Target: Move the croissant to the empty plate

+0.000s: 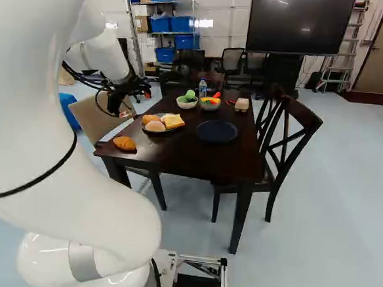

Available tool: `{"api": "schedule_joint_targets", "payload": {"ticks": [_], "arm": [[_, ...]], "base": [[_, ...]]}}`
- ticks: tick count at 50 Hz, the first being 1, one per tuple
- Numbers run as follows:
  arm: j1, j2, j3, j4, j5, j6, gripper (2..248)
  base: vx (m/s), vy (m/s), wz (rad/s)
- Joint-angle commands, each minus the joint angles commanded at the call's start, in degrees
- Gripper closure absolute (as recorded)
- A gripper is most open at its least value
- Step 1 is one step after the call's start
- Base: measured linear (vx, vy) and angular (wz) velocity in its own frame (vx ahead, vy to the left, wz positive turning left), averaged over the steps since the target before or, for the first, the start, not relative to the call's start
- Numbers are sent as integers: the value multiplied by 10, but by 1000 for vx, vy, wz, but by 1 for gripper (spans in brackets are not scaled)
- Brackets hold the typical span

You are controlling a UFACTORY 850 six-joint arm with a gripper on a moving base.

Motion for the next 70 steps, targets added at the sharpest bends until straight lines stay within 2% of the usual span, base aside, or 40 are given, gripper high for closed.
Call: {"api": "schedule_joint_targets", "payload": {"ticks": [34, 52, 70], "arm": [[18, -47, -47, 0, -130, -205, 3], [24, -67, -68, 0, -157, -313, 3], [25, -79, -81, 0, -165, -313, 3]], "base": [[0, 0, 0], [0, 0, 0], [0, 0, 0]]}}
